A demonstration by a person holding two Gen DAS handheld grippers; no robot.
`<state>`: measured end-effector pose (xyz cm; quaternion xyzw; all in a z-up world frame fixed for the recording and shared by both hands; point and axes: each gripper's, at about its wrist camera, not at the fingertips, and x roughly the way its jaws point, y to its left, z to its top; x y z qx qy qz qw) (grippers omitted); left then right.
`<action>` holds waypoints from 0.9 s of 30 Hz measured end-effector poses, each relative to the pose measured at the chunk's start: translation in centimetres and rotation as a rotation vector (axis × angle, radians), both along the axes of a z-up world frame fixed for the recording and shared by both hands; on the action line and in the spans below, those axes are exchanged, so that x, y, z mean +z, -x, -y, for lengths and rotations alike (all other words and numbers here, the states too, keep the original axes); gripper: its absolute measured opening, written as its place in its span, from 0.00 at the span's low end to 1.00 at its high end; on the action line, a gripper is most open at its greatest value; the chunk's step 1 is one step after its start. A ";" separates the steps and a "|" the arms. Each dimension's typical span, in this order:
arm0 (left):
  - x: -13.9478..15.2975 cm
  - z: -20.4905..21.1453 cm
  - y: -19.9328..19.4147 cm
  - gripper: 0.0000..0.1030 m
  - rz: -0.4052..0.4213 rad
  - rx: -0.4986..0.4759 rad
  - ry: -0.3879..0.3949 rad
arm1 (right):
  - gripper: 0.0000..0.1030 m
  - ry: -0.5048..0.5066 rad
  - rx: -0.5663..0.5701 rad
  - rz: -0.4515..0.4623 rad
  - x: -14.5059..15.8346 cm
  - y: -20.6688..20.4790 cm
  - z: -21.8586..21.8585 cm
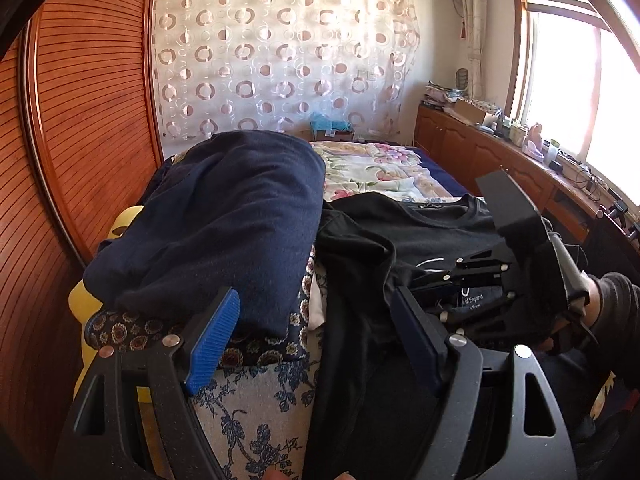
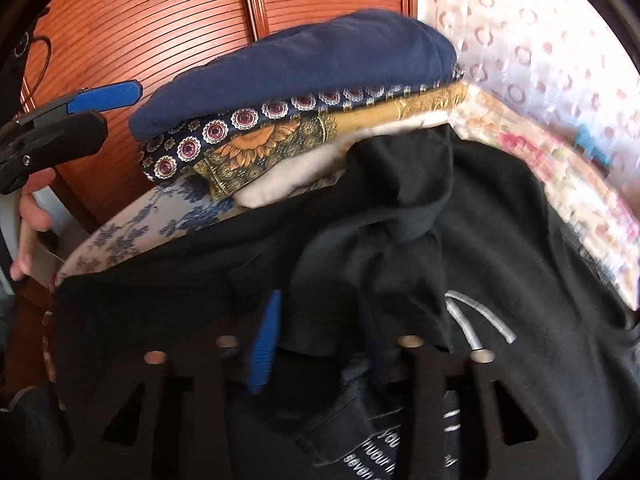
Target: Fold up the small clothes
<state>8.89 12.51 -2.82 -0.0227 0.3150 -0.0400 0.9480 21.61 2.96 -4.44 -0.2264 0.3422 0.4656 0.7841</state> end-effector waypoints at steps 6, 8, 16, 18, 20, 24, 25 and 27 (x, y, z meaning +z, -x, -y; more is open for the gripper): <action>-0.6 0.6 0.9 0.76 -0.007 -0.005 -0.002 | 0.06 -0.095 -0.061 -0.018 1.2 -0.8 2.1; -0.8 1.2 1.0 0.76 -0.014 -0.017 -0.002 | 0.06 -0.148 -0.101 -0.039 1.9 -1.7 3.3; -1.1 3.7 0.6 0.76 -0.022 -0.067 -0.033 | 0.24 -0.144 -0.412 0.104 1.9 -4.7 7.1; -0.8 4.3 0.7 0.76 -0.010 -0.078 -0.046 | 0.40 -0.142 -0.418 0.074 0.9 -4.8 7.3; -0.6 5.0 0.8 0.76 -0.004 -0.096 -0.054 | 0.42 -0.154 -0.411 0.059 0.7 -4.3 6.9; -1.1 6.2 0.0 0.76 -0.027 -0.121 -0.057 | 0.44 -0.180 -0.408 0.077 1.1 -3.0 8.2; -1.3 6.6 -0.4 0.76 -0.035 -0.132 -0.059 | 0.48 -0.196 -0.404 0.072 1.3 -2.8 8.6; -1.7 7.8 -1.1 0.76 -0.049 -0.150 -0.062 | 0.53 -0.212 -0.409 0.078 1.8 -2.3 9.9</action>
